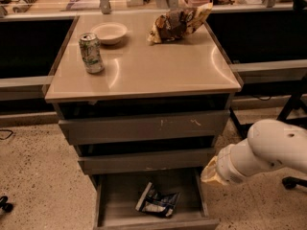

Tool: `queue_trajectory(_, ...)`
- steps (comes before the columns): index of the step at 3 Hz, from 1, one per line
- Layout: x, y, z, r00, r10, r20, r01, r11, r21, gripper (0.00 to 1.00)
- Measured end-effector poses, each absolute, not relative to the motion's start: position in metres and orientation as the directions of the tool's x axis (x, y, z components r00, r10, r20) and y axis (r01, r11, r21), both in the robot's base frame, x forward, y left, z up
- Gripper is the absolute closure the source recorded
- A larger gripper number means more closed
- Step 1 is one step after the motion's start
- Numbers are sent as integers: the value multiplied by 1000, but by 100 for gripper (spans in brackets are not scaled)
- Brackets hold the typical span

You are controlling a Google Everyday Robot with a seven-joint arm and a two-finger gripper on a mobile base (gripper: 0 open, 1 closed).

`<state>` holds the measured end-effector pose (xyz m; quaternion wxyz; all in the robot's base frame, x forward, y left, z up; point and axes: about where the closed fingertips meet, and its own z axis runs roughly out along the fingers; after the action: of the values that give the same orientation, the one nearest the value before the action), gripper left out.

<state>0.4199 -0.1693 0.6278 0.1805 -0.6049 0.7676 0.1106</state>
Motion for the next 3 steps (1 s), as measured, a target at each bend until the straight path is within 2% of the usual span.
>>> queue_trajectory(2,493,-129,481,-216,-785,-580,-943,321,-84,100)
queue_trajectory(3,492,-129,481,-215,-786,-580,-944,320,-84,100)
